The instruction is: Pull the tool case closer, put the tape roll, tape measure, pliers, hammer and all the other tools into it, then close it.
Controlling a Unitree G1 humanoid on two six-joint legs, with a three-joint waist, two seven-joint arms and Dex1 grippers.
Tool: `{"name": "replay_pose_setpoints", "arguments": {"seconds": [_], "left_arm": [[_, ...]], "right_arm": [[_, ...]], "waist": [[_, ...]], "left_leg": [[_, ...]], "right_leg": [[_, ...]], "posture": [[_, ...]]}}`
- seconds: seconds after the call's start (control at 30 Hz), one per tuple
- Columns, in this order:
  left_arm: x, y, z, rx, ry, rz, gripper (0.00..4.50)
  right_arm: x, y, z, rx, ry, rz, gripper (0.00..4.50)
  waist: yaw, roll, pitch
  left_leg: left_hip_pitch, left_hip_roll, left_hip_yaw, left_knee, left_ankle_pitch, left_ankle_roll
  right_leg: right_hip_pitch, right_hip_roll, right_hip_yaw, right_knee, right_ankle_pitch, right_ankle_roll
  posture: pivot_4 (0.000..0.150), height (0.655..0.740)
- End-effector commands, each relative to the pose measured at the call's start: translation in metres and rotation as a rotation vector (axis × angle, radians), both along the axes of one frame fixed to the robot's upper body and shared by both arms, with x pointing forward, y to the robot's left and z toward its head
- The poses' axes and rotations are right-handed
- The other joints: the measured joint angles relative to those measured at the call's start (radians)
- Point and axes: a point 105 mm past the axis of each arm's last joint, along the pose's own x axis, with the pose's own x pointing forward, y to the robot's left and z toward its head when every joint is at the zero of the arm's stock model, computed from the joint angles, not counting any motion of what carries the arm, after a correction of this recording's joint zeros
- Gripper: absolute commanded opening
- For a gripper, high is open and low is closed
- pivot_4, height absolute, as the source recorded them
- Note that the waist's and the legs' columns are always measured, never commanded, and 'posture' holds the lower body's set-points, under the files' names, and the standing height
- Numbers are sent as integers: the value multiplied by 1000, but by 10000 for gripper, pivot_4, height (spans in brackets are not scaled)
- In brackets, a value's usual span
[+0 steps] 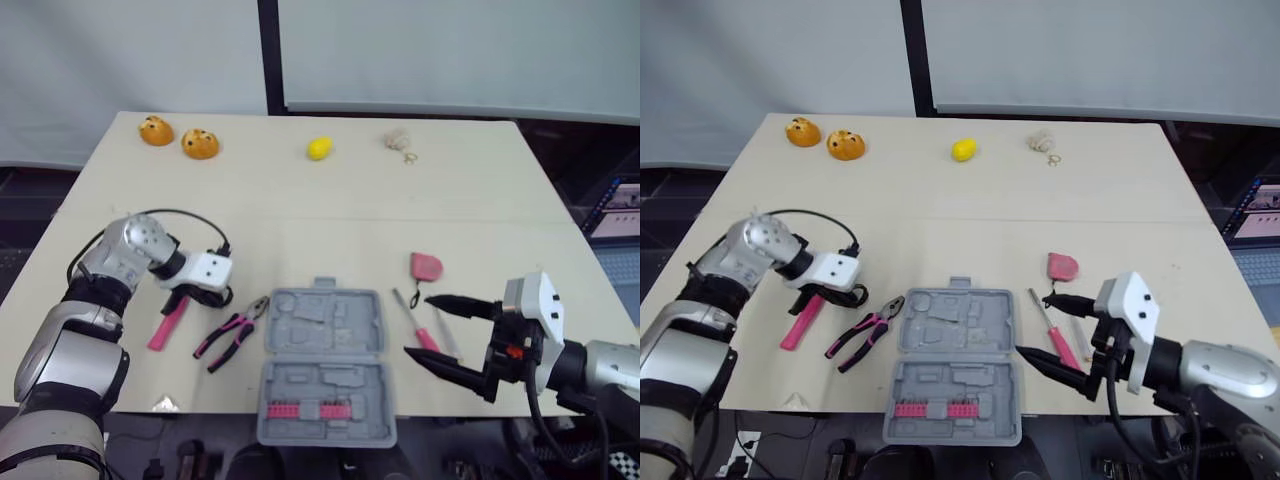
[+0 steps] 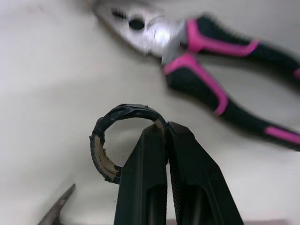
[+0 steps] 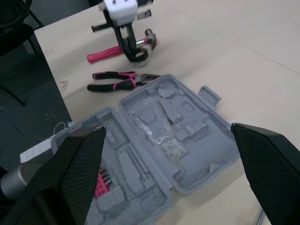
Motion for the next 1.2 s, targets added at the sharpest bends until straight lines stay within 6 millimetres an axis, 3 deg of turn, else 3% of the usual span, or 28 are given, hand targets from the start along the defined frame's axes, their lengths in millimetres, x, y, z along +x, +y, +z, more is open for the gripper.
{"name": "replay_pose_setpoints", "arguments": {"seconds": [0.03, 0.23, 0.37, 0.73, 1.2], "left_arm": [[-20, -32, 34, -66, 79, -87, 182], [-44, -74, 33, -130, 260, -62, 182], [-38, -83, 11, -114, 351, -28, 182], [-7, -99, -8, -95, 353, 10, 182], [-1, -107, -12, -93, 380, -3, 182]], "right_arm": [[-8, 2, 5, -13, -54, 18, 45000], [-10, 2, -4, -17, -44, 5, 45000], [-10, 0, -6, -18, -50, -7, 45000], [-12, -5, -10, -24, -57, -40, 45000], [-14, -9, -18, -15, -53, -71, 45000]], "waist": [[0, 0, 0], [10, 0, 0], [11, 1, 0], [13, 0, 0], [13, 0, 0]], "left_leg": [[0, 0, 0, 0, 0, 0], [2, -1, 0, 2, 0, 0], [2, -4, 0, 2, 0, 0], [0, -5, -3, 3, 0, 0], [-1, -5, -4, 4, 0, 1]], "right_leg": [[0, 0, 1, 0, 0, 0], [1, 0, 2, 2, -1, 2], [1, 1, 2, 3, -1, 2], [1, 1, 3, 2, -1, 2], [1, 1, 2, 2, -1, 2]], "posture": [[1500, 7400], [1500, 7400], [1500, 7400], [1500, 7400], [1500, 7400]]}}
